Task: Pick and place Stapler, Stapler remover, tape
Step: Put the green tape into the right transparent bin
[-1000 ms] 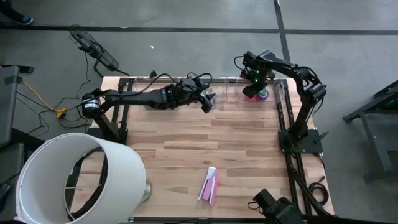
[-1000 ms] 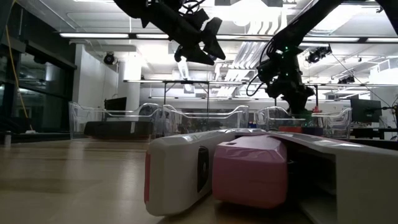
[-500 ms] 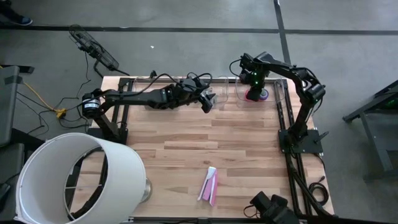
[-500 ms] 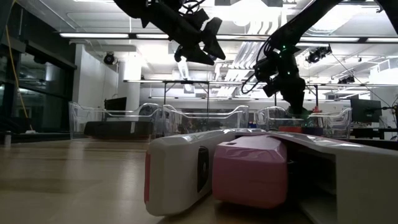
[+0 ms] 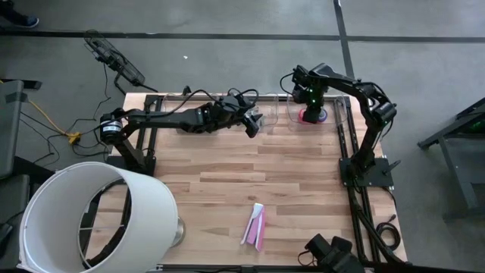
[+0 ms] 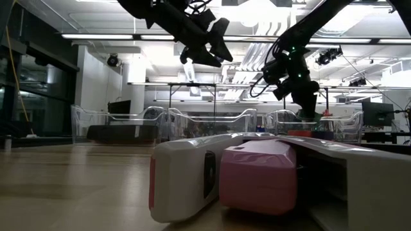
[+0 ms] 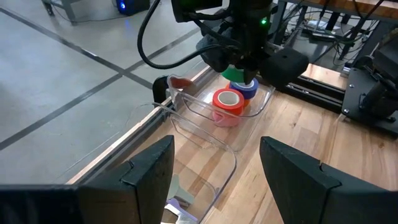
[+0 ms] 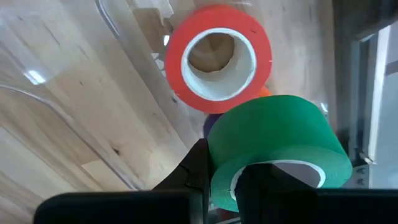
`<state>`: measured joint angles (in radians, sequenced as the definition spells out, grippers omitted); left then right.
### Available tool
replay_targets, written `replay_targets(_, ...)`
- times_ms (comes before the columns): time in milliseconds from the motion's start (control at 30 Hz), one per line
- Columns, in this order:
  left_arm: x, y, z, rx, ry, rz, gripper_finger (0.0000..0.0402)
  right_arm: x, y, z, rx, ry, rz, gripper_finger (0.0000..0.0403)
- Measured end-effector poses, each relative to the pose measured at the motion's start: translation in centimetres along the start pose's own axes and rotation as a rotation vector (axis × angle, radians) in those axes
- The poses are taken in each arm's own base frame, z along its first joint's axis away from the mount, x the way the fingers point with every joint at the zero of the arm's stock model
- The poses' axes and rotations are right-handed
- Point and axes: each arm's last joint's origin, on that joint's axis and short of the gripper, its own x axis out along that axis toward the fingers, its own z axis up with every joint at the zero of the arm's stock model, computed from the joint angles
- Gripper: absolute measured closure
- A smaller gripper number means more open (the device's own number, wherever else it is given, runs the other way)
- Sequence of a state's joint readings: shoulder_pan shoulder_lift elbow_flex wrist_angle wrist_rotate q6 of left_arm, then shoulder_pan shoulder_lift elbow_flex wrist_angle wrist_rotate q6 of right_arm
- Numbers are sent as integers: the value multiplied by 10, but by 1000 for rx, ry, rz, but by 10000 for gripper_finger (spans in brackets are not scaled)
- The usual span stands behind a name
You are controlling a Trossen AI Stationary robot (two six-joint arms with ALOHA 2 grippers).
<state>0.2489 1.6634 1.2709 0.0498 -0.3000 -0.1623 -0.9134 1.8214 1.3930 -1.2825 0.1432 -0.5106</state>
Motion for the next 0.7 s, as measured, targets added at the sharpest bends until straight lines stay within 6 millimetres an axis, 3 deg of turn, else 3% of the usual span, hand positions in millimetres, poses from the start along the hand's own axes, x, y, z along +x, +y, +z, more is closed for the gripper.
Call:
replay_targets(467,0,0,0,8,0,1,167,0,-1,3,-20,-41,9,367)
replay_targets(700,0,0,0,8,0,1,167,0,-1,3,103,-40,9,367)
